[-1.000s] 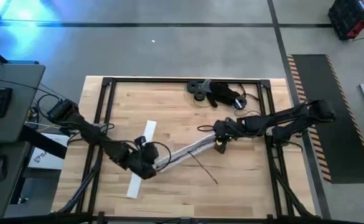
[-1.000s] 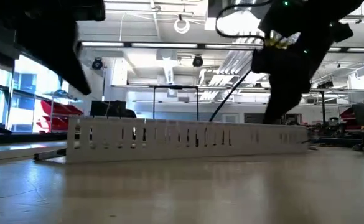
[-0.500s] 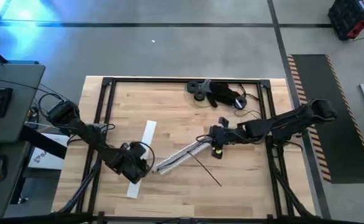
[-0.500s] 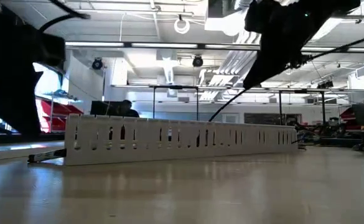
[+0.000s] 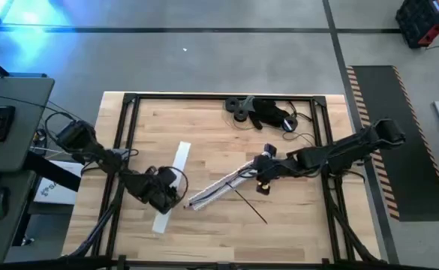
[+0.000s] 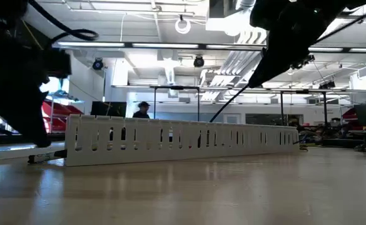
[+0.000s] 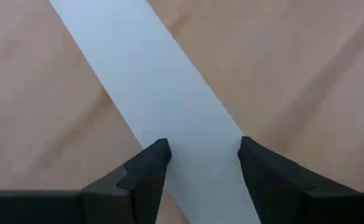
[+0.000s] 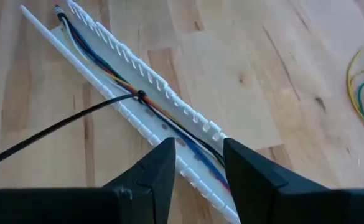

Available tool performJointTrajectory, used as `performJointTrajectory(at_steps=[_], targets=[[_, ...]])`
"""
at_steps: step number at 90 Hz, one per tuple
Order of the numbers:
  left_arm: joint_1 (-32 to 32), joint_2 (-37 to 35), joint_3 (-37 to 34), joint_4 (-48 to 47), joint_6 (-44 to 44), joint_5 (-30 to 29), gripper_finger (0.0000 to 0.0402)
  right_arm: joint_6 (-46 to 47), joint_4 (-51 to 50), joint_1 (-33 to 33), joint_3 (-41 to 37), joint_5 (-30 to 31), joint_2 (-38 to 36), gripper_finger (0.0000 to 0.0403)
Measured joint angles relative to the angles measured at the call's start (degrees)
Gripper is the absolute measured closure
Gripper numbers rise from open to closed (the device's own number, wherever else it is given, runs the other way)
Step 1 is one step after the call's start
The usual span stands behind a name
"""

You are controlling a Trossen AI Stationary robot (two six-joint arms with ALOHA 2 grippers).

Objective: Ziptie cables
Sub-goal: Close the white cable duct

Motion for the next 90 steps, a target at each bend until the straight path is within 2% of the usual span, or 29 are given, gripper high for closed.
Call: performJointTrajectory(at_steps=[15,23,38,50,58,77,90], targets=[[4.36,0.24,0.10,-0.98,17.83,-7.59,0.0216,0.01,0.00,0.80,-0.02,0.00,0.00,0.0281],[6.88,0.16,2.23,-3.22,20.14,-7.78,0.0215,0.32,-0.11,1.03,-0.04,-0.02,0.00,0.0281],[10.03,-1.34,5.43,-4.72,15.86,-5.10,0.0199,0.90,-0.12,1.40,-0.04,-0.01,0.02,0.0281],[11.12,-1.41,5.43,-9.70,5.98,-1.26,0.0170,1.02,-0.13,1.40,-0.04,-0.02,0.02,0.0281],[11.37,-1.05,4.55,-12.11,0.45,-1.20,0.0148,1.53,-0.18,1.40,-0.07,-0.02,0.47,0.0281],[11.20,-1.26,0.09,-1.67,-3.04,-1.39,0.0111,1.42,-0.54,2.27,-0.09,-0.07,1.98,0.0281],[10.22,-1.98,-0.12,-1.15,-5.97,-3.39,0.0108,1.38,-0.59,2.58,-0.09,-0.04,3.02,0.0281]])
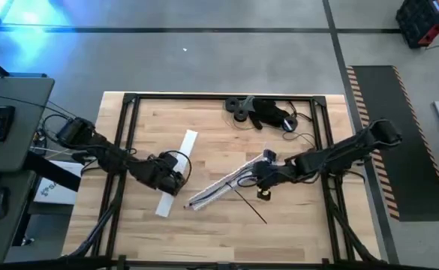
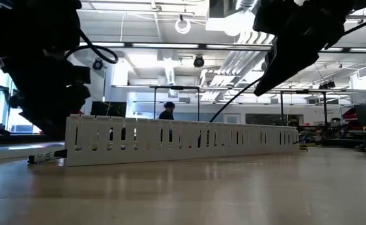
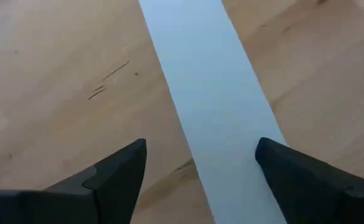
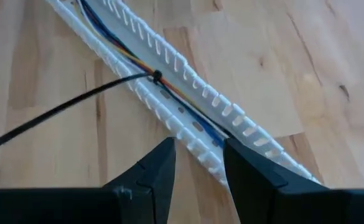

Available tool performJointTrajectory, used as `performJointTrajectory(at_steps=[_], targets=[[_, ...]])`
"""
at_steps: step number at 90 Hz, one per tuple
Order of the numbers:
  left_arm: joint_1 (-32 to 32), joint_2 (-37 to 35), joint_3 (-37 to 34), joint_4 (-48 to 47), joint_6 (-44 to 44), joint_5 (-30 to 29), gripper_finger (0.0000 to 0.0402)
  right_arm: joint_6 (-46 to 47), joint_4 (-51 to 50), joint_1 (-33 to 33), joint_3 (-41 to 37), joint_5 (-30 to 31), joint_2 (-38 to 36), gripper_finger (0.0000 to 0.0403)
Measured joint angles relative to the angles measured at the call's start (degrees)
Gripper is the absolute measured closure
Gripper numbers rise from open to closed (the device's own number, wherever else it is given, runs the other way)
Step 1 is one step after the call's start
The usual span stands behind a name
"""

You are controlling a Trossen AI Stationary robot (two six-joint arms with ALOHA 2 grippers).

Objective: Ziptie cables
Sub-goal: Close the white cable duct

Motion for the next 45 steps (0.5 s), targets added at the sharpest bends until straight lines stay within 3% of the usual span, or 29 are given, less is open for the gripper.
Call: performJointTrajectory(at_steps=[19,45], targets=[[-2.19,0.58,0.20,6.03,-2.57,-3.38,0.0107,-0.02,0.25,-0.04,0.00,0.02,0.21,0.0281],[-4.42,9.07,0.61,9.52,-8.66,-9.64,0.0107,0.07,0.53,-0.04,0.00,0.02,0.23,0.0281]])
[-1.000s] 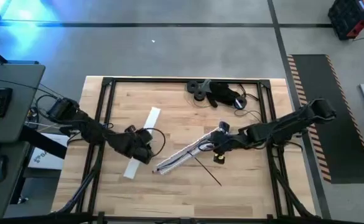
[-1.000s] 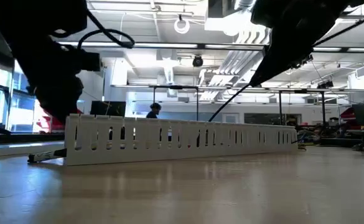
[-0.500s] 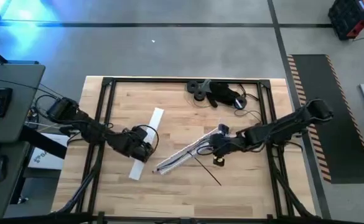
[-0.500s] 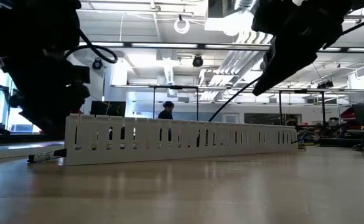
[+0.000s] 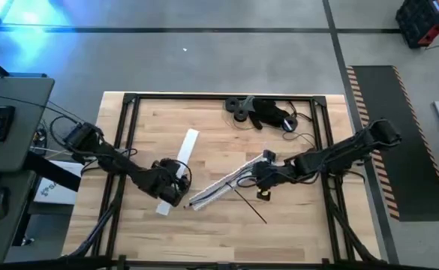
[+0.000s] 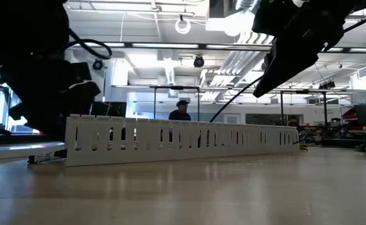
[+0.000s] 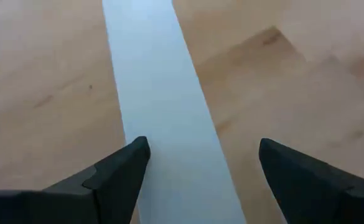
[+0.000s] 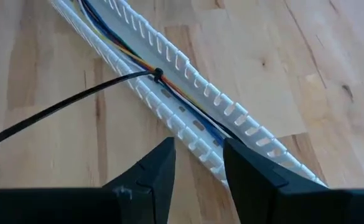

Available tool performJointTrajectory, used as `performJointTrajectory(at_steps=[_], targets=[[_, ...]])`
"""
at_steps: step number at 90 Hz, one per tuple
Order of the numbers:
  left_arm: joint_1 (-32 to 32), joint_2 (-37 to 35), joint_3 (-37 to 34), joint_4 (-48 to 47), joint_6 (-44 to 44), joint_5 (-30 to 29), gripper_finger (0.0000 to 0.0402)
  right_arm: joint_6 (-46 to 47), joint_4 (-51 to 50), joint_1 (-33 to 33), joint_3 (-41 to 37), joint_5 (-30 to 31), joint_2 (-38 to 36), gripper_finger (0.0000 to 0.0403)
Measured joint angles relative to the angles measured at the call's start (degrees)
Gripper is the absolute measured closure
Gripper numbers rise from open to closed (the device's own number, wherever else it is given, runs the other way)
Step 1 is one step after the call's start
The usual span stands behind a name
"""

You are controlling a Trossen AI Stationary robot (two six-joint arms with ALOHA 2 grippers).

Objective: Ziptie cables
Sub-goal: Close the white cable duct

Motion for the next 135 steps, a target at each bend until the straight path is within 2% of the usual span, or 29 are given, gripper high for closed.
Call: performJointTrajectory(at_steps=[20,55,63,74,93,102,115,135], targets=[[-0.15,4.51,2.68,-3.15,-0.48,-1.14,0.0107,-0.09,0.00,0.00,0.00,-0.01,0.00,0.0281],[2.71,3.69,3.09,1.43,25.16,1.23,0.0108,-0.10,0.21,0.00,0.00,-0.02,0.00,0.0281],[2.72,2.76,3.05,1.86,27.96,0.60,0.0108,-0.10,0.20,-0.01,0.00,0.00,0.00,0.0281],[2.69,-0.75,2.72,0.46,27.03,-0.53,0.0108,-0.11,0.16,0.00,0.00,-0.02,0.00,0.0281],[2.91,-5.48,2.82,-2.29,18.70,-3.44,0.0108,-0.11,0.02,0.00,0.00,-0.02,0.00,0.0281],[3.01,-4.40,1.69,-2.39,11.84,-3.57,0.0108,-0.11,0.04,0.00,0.00,-0.07,0.00,0.0281],[3.34,-0.29,-0.36,-0.99,5.87,-0.53,0.0108,-0.11,-0.02,0.02,0.00,-0.20,0.00,0.0281],[3.34,3.98,-1.89,4.87,6.05,-2.19,0.0109,-0.10,0.00,-0.02,0.00,-0.56,0.00,0.0281]])
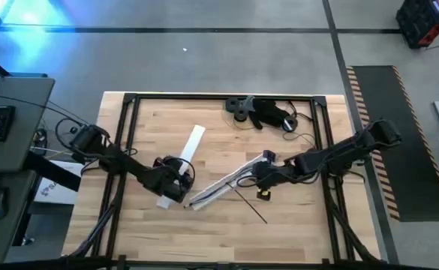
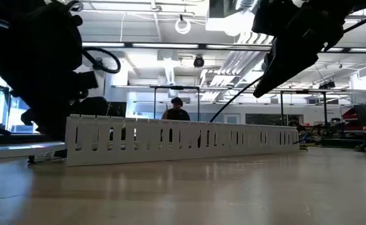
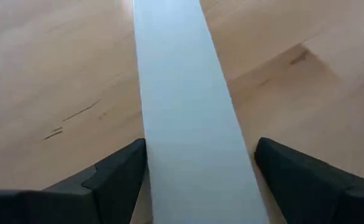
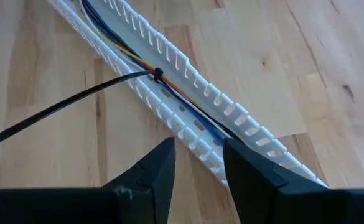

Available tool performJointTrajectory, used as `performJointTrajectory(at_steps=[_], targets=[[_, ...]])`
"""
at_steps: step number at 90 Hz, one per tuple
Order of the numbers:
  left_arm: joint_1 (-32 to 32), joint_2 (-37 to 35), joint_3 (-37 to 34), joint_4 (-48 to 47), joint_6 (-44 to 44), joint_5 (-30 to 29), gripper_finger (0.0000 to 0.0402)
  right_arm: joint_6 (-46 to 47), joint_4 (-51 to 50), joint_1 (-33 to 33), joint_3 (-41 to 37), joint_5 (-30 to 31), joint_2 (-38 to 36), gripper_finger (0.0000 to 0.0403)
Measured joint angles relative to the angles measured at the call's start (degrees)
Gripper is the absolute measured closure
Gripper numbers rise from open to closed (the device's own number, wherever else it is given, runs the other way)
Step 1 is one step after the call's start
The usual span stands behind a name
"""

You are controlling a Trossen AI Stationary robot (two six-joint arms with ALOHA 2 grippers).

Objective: Ziptie cables
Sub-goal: Close the white cable duct

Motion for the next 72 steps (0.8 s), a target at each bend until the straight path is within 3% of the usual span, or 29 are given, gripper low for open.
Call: performJointTrajectory(at_steps=[11,50,61,72], targets=[[0.26,-0.23,-0.88,3.67,6.18,0.25,0.0135,0.08,0.46,0.48,0.00,-0.34,0.00,0.0281],[5.11,-0.10,-0.80,19.29,41.63,6.11,0.0342,-3.78,12.74,6.76,0.00,-2.54,0.00,0.0281],[6.86,0.06,-0.87,24.37,48.40,8.28,0.0373,-6.60,16.47,6.07,0.00,-2.45,0.00,0.0281],[7.96,-0.54,-0.92,28.79,53.53,8.63,0.0379,-9.14,18.00,2.20,0.04,-2.39,0.00,0.0281]])
